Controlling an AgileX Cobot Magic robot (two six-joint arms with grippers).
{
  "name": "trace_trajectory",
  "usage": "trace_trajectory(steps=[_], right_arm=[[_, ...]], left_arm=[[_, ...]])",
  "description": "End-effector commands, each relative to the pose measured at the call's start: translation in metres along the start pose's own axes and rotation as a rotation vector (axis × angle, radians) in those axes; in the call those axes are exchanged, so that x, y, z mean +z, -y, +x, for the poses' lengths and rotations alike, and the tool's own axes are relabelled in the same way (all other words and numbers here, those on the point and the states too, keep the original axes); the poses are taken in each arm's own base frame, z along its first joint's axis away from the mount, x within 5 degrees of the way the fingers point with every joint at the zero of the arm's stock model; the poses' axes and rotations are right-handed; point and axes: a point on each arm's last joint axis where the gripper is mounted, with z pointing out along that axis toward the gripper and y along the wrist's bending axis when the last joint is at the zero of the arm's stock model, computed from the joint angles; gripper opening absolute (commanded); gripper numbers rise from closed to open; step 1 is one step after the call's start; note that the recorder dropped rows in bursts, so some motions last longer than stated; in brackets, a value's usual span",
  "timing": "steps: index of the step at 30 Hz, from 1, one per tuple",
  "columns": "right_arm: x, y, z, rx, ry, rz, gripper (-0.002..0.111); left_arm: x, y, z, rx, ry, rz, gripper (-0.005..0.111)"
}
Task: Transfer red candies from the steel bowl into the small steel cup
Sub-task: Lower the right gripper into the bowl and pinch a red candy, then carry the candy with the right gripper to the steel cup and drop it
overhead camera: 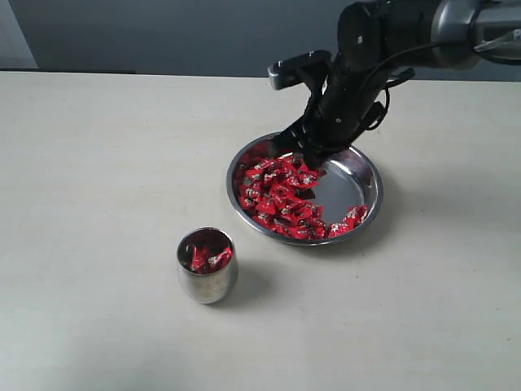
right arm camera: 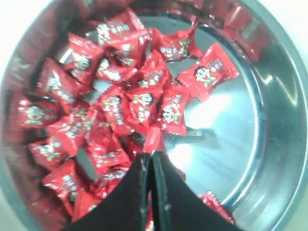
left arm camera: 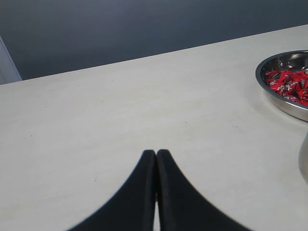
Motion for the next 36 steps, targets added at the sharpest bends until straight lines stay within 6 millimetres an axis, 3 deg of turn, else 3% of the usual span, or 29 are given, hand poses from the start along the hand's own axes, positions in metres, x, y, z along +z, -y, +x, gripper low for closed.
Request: trace_trajectory(steps=[1,6,16,21,36], right_arm=[[-0.029,-0.016,0.0,-0.015,0.041,-0.163,0.0],[-0.049,-0.053,0.001,-0.131,0.082,-0.377,0.0],[-0.038,-0.109,0.009,-0.276,0.058,-0.401,0.0],[-0.031,-0.119,0.013,-0.301,0.021,-0.411,0.0],[-0.003,-0.12,0.026,-0.307,-0.163,-0.442,0.0]], left_arm=[[0.0,0.0,-0.001,-0.005,0.013,0.007,0.0],[0.0,0.0,-0.001,-0.005,0.013,0.007,0.0],[0.0,0.0,-0.001,-0.005,0.013,0.007,0.0],[0.0,0.0,-0.001,-0.005,0.013,0.007,0.0],[0.0,0.0,-0.001,-0.005,0.013,0.007,0.0]])
